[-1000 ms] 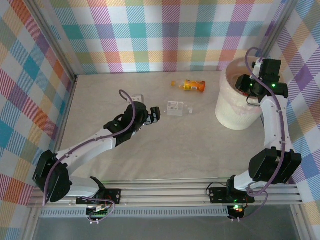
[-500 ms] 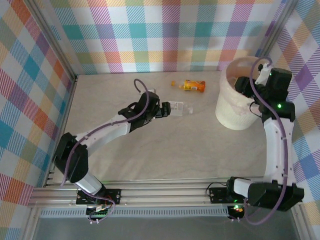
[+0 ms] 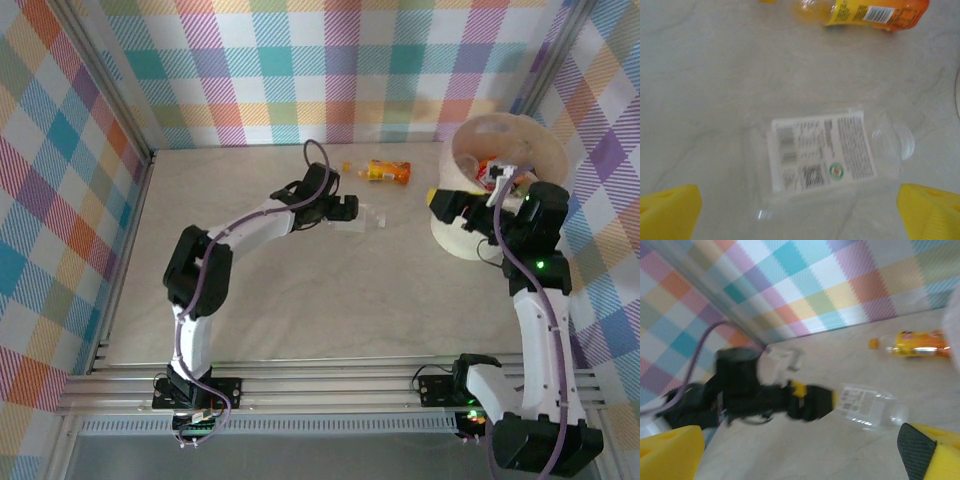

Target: Put the plastic bottles in the bin

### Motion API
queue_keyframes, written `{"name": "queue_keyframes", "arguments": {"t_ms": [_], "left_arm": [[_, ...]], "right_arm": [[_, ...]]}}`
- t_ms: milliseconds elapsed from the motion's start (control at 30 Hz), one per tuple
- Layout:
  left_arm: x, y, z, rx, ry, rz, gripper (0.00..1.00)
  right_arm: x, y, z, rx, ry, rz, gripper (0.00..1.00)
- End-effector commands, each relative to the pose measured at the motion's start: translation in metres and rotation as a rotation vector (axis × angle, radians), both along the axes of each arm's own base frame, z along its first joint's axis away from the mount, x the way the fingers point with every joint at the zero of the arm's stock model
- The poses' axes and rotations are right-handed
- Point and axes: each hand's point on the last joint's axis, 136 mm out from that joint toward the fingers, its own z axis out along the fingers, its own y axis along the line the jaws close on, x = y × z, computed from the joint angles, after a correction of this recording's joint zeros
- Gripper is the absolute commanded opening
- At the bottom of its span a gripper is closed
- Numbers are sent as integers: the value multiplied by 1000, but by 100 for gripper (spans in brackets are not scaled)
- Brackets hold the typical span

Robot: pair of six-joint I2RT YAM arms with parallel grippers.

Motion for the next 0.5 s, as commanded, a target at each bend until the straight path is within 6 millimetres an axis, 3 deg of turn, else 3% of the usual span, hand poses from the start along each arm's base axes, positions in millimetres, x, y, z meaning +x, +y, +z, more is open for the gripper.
{"name": "queue_keyframes", "arguments": {"t_ms": [0,267,467], "left_arm": [[33,-18,10,-39,-80,-99,100],[74,-38,-26,-150,-23,-216,100],[53,-67,-29,-313,63,-411,100]], "right_arm": [[-27,26,17,38,-117,156,100],[-51,55,-11,17,-111,257,100],[-37,52,-26,62,-13,204,100]]}}
